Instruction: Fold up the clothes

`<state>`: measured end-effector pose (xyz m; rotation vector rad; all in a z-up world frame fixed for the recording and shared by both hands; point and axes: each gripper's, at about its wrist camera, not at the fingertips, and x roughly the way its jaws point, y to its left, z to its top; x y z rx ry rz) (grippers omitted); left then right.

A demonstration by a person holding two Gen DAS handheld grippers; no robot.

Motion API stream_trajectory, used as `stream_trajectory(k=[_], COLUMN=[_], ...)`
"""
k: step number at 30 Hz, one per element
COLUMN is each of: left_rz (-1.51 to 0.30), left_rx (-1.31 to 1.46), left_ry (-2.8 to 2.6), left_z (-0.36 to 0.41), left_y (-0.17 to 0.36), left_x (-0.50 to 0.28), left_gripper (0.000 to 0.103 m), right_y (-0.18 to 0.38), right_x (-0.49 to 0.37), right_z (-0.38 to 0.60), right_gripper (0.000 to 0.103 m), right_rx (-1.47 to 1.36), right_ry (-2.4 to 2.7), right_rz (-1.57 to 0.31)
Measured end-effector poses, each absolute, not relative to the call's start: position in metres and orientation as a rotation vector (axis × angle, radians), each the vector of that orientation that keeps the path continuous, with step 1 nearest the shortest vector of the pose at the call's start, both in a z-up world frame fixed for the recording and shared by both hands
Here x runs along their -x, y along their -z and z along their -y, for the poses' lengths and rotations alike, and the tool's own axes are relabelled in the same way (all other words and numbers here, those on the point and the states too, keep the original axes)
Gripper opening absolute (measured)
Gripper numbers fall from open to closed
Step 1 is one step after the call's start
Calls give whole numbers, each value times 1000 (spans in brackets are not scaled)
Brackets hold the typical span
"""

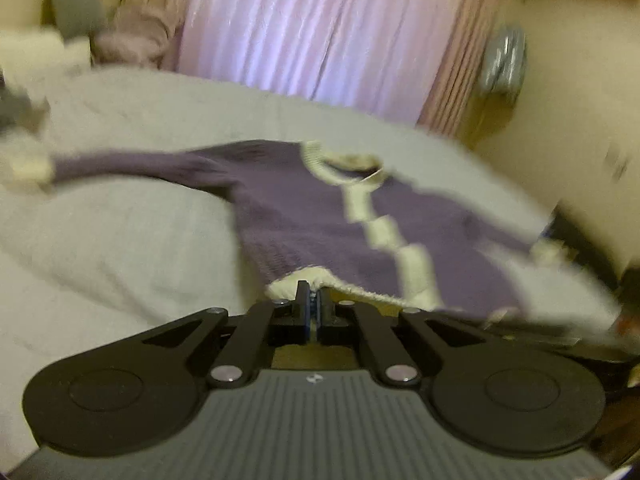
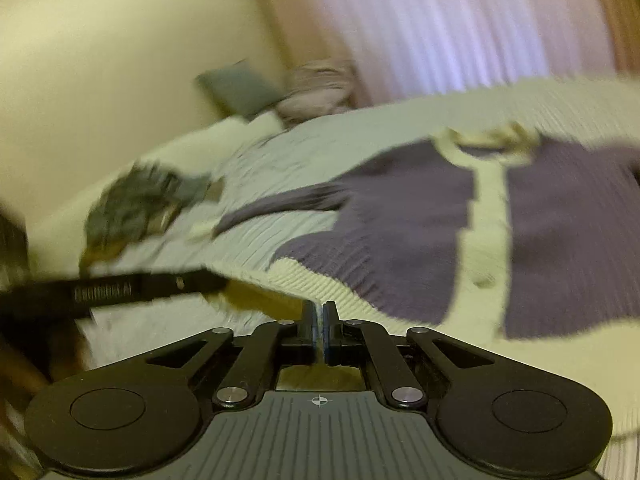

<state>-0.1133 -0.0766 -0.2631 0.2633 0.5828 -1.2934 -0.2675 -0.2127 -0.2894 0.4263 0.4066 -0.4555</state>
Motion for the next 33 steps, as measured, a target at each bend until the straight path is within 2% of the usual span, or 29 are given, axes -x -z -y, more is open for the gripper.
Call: stream_trajectory(k=[4, 7, 11, 14, 16, 17, 18, 20, 23, 25, 26, 27, 29, 33], left_rz=[-461, -549, -652, -731, -772, -792, -809, -840, -877, -885, -865, -831, -764, -590], left_rx=[-635, -709, -518, -351, -277, -239, -198, -121, -52, -41, -46, -56, -75, -152], left_ry=[1287, 1271, 1241, 1240, 1239, 1238, 1235, 1230, 1229, 1232, 1240, 1251, 1272, 1322], left_z=[73, 80, 72, 63, 62, 62, 61, 62, 67, 73, 72, 69, 64, 47], left_y=[279, 322, 337, 337, 339, 340, 340, 340, 344, 347, 340, 329, 307, 256], left_x=[134, 137, 127, 114, 108, 106, 103, 97, 89, 86, 86, 87, 88, 97], left_gripper=[1, 1, 3, 11, 13, 14, 14, 14, 14, 6, 2, 0, 0, 0], right_y=[295, 310, 314, 307, 304, 304, 303, 303, 321, 337, 346, 353, 356, 306], right_x=[236, 241, 292, 346, 379, 397, 413, 447, 472, 477, 477, 477, 479, 509], right_z=[174, 176, 197, 218, 233, 245, 253, 270, 300, 318, 327, 333, 341, 334], right_gripper=[1, 1, 1, 2, 26, 68, 77, 77, 75, 55, 30, 12, 8, 6], right_rx=[-173, -225, -346, -427, -488, -548, -604, -757, -1019, -1139, -1199, -1250, -1340, -1306], right_ry=[435, 449, 573, 712, 814, 872, 916, 921, 867, 849, 847, 824, 801, 753], right_rz=[-572, -689, -699, -647, -600, -558, -503, -353, -229, -214, -211, -207, -177, -5])
